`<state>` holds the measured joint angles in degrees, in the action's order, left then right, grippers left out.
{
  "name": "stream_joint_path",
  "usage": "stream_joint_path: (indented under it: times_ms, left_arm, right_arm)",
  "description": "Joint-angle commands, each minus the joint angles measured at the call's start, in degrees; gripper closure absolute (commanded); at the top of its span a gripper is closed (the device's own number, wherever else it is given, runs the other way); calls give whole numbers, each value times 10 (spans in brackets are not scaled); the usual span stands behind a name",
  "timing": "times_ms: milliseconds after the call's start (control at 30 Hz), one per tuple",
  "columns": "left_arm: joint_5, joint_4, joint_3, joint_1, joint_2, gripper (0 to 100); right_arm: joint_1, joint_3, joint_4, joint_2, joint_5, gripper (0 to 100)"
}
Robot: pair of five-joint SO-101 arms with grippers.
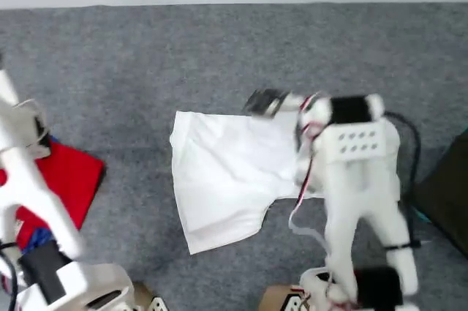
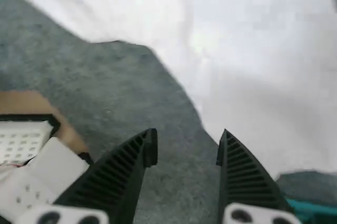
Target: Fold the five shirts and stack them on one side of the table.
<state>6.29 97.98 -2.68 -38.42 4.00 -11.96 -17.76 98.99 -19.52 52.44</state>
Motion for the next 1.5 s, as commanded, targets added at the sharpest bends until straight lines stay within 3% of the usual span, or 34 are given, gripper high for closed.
stream_joint_path:
  times_ms: [0, 200, 433, 800, 1233, 1467]
  left_arm:
    - [-5, -25, 13, -40, 28, 928]
    - [-8, -58, 71, -75, 28, 928]
    - [-10, -81, 108, -76, 30, 928]
    - [-8, -81, 110, -76, 28, 928]
    - [-5, -86, 111, -76, 28, 928]
    - [-5, -89, 129, -76, 28, 928]
  right_arm:
    - [-81, -84, -30, -80, 4, 801]
    - [-206, -212, -116, -139, 4, 801]
    - [-282, -280, -218, -140, 4, 801]
    - [-320, -320, -340, -58, 5, 801]
    - [-355, -236, -301, -36, -1, 802]
    - [-398, -233, -342, -32, -37, 910]
